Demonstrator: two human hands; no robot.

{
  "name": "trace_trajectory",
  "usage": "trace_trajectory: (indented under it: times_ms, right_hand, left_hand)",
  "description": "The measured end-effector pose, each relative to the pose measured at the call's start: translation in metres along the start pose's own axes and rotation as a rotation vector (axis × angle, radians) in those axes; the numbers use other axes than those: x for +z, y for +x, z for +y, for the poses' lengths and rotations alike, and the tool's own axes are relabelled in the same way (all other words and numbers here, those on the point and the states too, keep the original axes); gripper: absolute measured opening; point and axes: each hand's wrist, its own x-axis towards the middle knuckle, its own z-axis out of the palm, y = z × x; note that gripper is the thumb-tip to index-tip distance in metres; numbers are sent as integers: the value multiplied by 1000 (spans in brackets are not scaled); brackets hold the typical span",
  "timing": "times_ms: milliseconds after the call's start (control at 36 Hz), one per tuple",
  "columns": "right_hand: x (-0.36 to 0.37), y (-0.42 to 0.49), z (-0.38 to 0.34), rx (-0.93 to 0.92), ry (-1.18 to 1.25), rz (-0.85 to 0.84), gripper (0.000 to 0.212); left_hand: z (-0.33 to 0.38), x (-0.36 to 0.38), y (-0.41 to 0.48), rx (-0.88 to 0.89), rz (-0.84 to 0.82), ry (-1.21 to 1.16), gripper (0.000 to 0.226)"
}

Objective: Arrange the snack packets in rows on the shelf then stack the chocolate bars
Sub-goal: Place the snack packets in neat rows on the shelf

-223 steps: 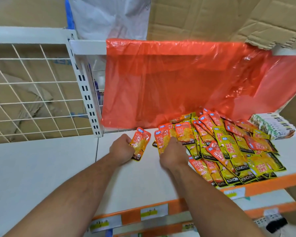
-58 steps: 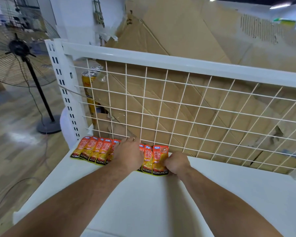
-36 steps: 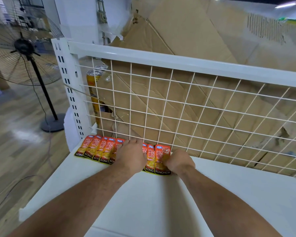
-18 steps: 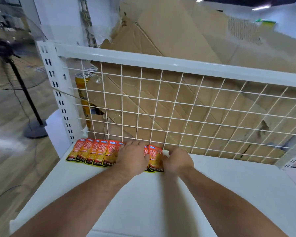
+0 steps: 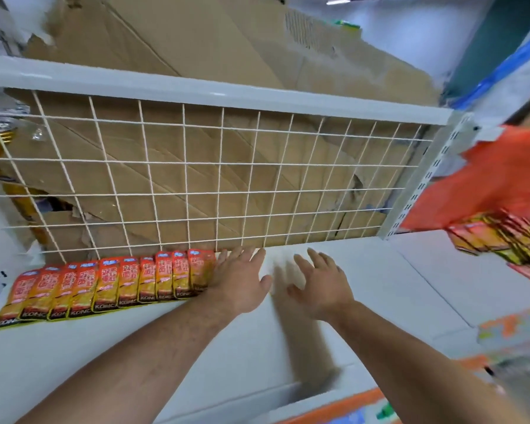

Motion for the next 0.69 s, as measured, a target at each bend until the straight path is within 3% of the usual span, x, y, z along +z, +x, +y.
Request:
trace_trajectory:
  times_ms: [333, 694]
  right_hand:
    - [-13, -55, 138, 181, 54, 77, 74]
    - [-36, -120, 308, 223, 130, 103, 75]
  left_hand:
    - [136, 13, 17, 154, -55, 30, 64]
    - [321, 42, 25, 191, -73, -10, 66]
